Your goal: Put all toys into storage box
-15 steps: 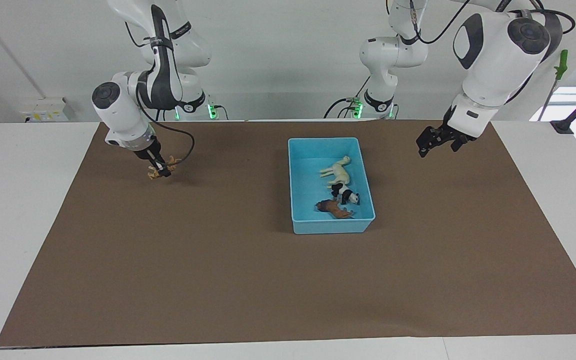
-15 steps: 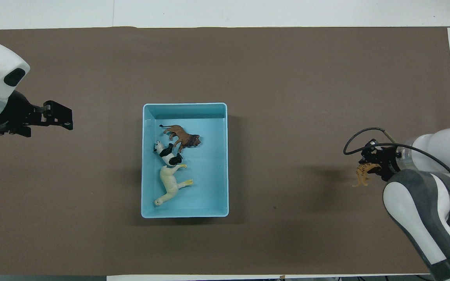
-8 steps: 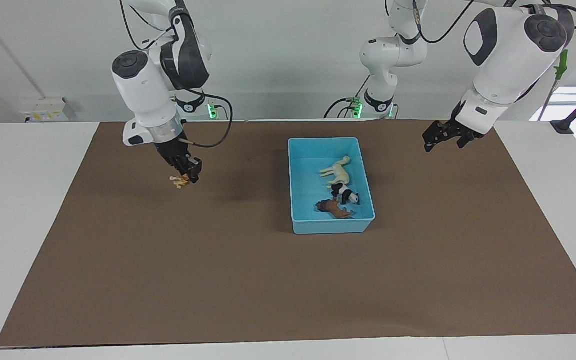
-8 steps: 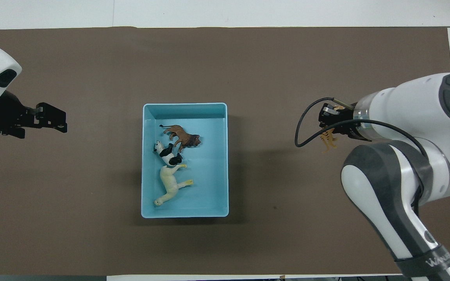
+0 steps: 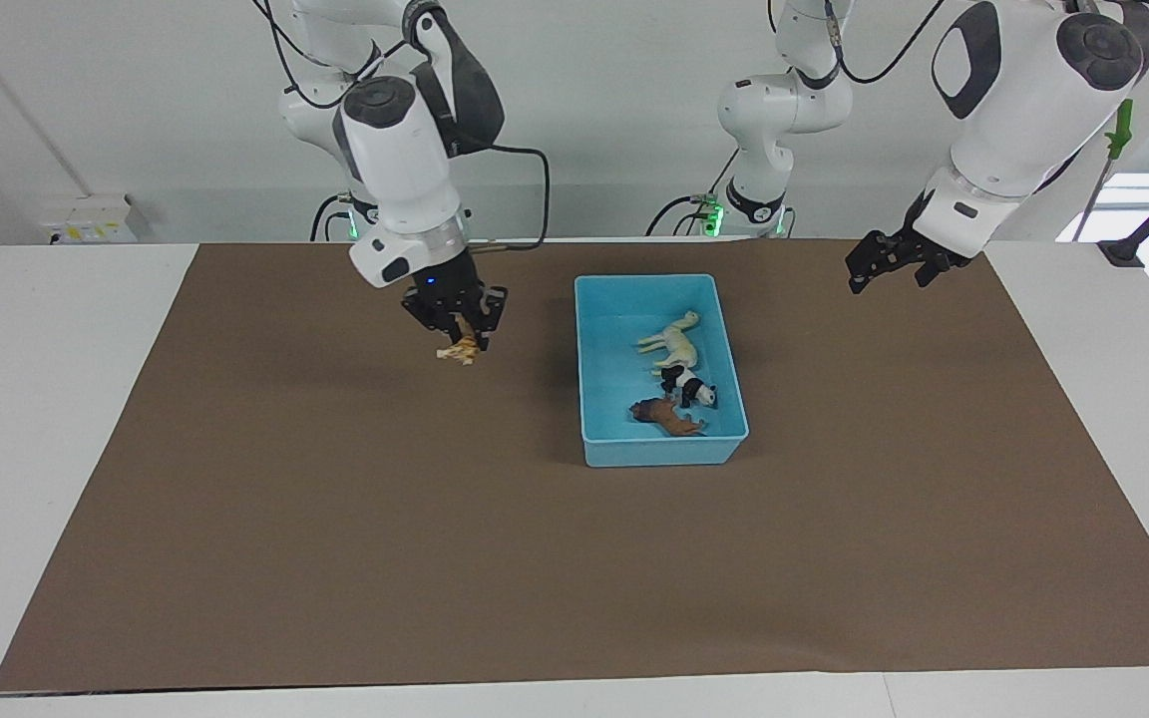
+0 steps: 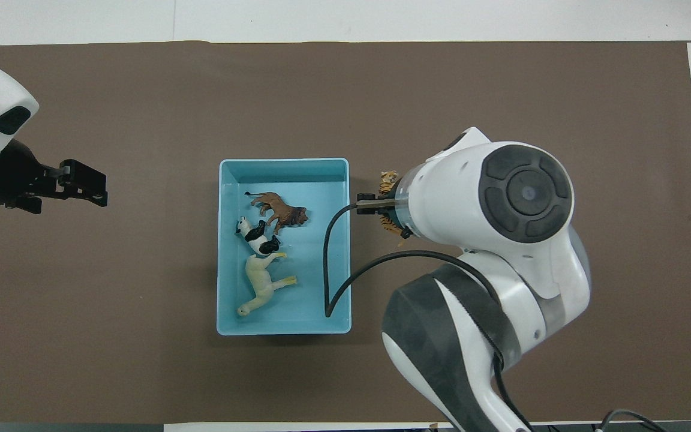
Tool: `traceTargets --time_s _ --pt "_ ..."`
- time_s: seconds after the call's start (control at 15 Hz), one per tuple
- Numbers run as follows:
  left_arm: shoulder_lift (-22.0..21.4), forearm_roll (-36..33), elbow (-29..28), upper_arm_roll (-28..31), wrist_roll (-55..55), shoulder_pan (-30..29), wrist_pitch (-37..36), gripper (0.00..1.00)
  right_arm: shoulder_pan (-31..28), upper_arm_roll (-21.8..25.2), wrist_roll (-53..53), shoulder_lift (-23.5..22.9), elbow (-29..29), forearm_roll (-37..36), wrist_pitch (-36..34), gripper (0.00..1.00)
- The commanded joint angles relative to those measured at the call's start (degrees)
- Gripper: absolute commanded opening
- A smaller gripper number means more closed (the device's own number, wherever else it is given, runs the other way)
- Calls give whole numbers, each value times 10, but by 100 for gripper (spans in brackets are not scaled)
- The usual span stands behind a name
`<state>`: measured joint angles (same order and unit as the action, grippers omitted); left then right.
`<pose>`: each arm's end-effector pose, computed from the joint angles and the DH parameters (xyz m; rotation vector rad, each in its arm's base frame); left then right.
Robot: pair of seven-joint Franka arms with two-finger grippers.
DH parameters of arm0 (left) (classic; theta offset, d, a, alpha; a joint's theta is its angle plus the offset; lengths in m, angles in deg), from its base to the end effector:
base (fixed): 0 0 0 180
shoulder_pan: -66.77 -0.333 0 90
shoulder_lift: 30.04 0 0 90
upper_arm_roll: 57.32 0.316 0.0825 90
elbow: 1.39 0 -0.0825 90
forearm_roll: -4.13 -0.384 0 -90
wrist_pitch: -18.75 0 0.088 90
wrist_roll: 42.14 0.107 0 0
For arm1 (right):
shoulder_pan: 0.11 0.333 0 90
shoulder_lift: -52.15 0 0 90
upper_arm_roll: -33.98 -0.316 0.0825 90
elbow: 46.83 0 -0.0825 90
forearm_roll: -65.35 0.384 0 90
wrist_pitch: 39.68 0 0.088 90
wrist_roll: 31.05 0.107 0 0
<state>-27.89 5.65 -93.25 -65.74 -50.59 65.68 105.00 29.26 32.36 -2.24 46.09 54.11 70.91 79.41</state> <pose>0.5510 -0.0724 0.5835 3.1208 0.0302 -0.2159 0.5252 0.3204 0.5192 -2.9496 0.0010 -0.2025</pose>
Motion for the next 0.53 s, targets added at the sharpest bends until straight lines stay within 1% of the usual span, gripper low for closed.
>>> traceTargets --time_s 0.0,0.13,0.2,0.27,0.4,0.47 --pt "-5 9 -9 -4 4 -8 -1 100 15 6 -13 -85 -101 3 -19 0" --pt "-3 8 -5 -4 3 -5 -2 100 35 6 12 -113 -113 0 -5 0" --pt "-3 8 -6 -6 4 -4 -1 100 37 5 18 -121 -113 2 11 0" --pt "-4 9 -9 -7 3 -4 1 100 51 6 28 -127 -113 1 30 0" --pt "-6 8 -23 -6 6 -4 41 100 76 6 71 -145 -122 0 32 0" --pt "-7 8 -21 -6 6 -4 42 100 88 7 94 -161 -141 -2 31 0"
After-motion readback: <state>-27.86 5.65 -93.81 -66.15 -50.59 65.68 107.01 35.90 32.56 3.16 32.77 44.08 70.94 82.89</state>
